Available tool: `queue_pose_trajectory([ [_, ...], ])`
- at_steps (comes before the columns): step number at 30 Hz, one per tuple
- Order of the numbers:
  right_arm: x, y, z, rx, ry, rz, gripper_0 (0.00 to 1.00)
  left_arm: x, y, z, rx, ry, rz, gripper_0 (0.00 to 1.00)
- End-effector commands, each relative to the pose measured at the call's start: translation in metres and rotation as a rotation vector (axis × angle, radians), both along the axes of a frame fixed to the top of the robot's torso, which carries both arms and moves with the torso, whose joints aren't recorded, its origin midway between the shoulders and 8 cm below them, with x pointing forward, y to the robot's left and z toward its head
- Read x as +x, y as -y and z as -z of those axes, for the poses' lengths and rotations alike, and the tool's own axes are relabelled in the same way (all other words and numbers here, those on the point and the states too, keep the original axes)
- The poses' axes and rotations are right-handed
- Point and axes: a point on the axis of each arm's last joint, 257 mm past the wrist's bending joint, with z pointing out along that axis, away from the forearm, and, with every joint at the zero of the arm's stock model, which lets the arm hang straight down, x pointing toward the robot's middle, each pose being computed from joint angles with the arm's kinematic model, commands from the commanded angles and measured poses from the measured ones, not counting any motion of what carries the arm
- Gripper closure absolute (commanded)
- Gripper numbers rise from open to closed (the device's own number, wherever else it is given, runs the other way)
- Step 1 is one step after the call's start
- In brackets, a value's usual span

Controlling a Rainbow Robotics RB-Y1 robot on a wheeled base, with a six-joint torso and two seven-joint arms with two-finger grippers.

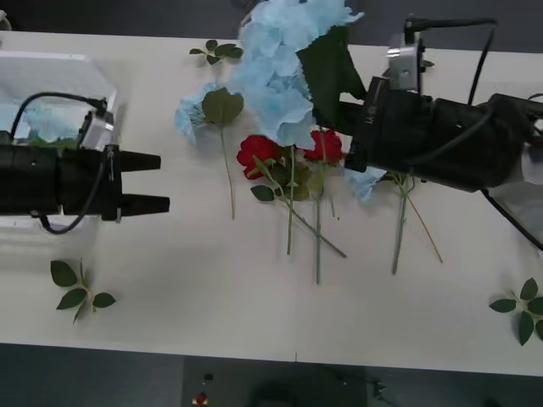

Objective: Put the red flowers into the right box and the blue flowers into the left box

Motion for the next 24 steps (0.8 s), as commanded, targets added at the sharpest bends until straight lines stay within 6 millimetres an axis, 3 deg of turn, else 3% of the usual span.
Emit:
queue_pose_trajectory([
  [1,0.010,-0.028,-0.019,0.032,0.015,-0.036,1.00,-0.030,0.021,0.010,-0.089,-0.104,0.051,0.00],
  [5,0.024,-0.046,-0.019,0.034,-0.005,-0.046,1.00,-0.053,0.058,0.017,-0.185,-0.181,0.117,0.00],
  [11,0.040,-0.063,-0.014,0.024,-0.033,-0.053,1.00,-0.069,0.107,0.017,-0.292,-0.227,0.171,0.00],
  [18,0.048,-0.073,-0.010,0.020,-0.056,-0.066,1.00,-0.060,0.147,0.000,-0.417,-0.224,0.147,0.00],
  [24,0.044,-0.071,-0.004,-0.004,-0.061,-0.081,1.00,-0.039,0.157,-0.008,-0.471,-0.210,0.066,0.00],
])
